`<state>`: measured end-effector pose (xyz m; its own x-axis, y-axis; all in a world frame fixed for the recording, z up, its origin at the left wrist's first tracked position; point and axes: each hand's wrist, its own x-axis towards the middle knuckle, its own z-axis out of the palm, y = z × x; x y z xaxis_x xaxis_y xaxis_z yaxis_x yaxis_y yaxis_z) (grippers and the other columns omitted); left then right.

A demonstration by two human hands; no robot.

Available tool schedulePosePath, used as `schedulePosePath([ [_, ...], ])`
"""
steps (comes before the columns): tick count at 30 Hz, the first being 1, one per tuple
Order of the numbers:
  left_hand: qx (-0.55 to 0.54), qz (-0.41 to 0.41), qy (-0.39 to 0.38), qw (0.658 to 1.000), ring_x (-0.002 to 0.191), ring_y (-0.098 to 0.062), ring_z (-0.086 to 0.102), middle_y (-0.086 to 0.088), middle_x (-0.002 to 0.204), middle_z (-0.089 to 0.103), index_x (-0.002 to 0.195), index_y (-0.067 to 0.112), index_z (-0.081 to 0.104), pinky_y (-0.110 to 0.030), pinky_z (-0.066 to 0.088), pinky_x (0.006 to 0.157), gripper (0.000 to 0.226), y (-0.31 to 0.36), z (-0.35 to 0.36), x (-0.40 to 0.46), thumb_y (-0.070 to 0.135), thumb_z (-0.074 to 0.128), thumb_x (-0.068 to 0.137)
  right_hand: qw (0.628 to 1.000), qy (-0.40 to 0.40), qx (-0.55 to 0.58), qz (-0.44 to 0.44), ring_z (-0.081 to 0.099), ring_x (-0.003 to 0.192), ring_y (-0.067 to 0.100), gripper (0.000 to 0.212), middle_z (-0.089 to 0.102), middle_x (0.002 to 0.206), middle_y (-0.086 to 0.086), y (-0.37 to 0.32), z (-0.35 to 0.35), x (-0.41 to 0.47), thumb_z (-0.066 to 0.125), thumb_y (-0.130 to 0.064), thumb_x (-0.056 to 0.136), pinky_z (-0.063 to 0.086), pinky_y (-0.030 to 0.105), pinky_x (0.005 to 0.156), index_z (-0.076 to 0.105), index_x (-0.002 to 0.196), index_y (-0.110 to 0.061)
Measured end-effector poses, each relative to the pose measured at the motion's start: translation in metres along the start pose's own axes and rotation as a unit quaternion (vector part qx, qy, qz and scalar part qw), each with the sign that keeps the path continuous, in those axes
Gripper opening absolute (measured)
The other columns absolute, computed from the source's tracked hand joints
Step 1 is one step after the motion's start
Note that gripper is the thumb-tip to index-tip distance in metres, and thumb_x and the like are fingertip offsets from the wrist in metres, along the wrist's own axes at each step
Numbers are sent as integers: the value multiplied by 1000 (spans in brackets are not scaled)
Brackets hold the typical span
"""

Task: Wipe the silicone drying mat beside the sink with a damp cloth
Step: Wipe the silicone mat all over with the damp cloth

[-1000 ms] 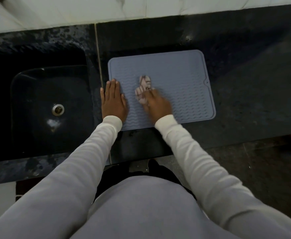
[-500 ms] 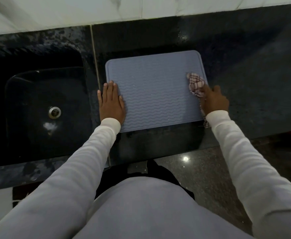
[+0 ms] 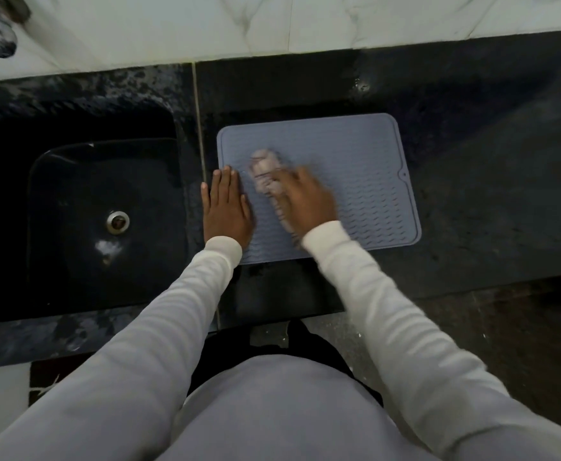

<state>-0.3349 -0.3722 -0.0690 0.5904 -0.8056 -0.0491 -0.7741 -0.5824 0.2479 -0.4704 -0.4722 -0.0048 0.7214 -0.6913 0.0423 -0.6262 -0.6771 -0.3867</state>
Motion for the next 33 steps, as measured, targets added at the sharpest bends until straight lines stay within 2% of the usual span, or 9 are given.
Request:
schedulePosePath([
  [5,27,-1,-12,1000,150,-24,4,-8,162,11,155,14,6,-47,-2,121,62,3,-3,-1,32,25,99,992,-89,-87,7,43,124,40,50,32,150,14,-42,51,8,53,-21,94,46,54,90,40,142,-19],
  [9,-7,9,3,1000,150,-23,8,-7,161,19,154,12,18,-48,1,121,56,-1,-1,0,26,29,101,993,-24,-110,-20,62,86,38,34,60,118,18,-12,33,6,60,-16,82,56,44,55,66,115,-18],
  [12,-6,7,11,1000,150,-21,6,-5,162,14,154,11,18,-46,-2,122,53,-3,2,-1,29,23,104,993,-33,-115,-18,58,97,43,33,55,123,21,32,15,-2,51,-16,86,53,49,63,65,116,-17],
  [15,7,11,8,1000,150,-21,3,-5,163,9,154,10,14,-46,-4,122,54,-3,2,-2,29,20,104,991,-61,-111,49,50,111,44,37,45,136,19,93,-6,-13,48,-25,93,49,50,82,54,130,-21],
  [18,7,7,4,1000,150,-21,2,-5,163,7,155,10,12,-46,-4,122,54,0,2,-2,28,19,104,982,-35,-123,139,50,110,42,47,46,132,16,142,-34,-21,29,-44,93,45,49,86,49,131,-24],
  [22,12,8,4,1000,150,-21,1,-5,163,7,155,10,12,-45,-5,121,55,1,3,-2,29,15,103,971,12,-122,205,55,97,44,41,44,126,16,165,-53,-29,51,-16,91,51,51,76,53,130,-25],
  [26,9,11,1,1000,150,-22,5,-7,163,11,154,7,16,-44,-4,121,58,4,1,-2,31,11,101,962,47,-56,261,60,90,45,35,48,122,17,147,-59,-21,51,-14,90,50,48,77,60,124,-20],
  [30,4,17,12,1000,149,-26,13,-16,156,29,147,0,32,-44,-2,122,53,9,-12,11,28,29,101,982,71,-1,173,60,85,39,37,50,121,18,90,-53,-1,49,-22,94,49,42,73,53,131,-18],
  [33,-11,1,12,1000,147,-28,19,-19,147,40,134,1,45,-41,-7,121,42,8,-22,34,25,36,101,991,57,44,111,61,94,37,41,52,126,16,31,-29,28,51,-22,94,51,44,80,49,135,-20],
])
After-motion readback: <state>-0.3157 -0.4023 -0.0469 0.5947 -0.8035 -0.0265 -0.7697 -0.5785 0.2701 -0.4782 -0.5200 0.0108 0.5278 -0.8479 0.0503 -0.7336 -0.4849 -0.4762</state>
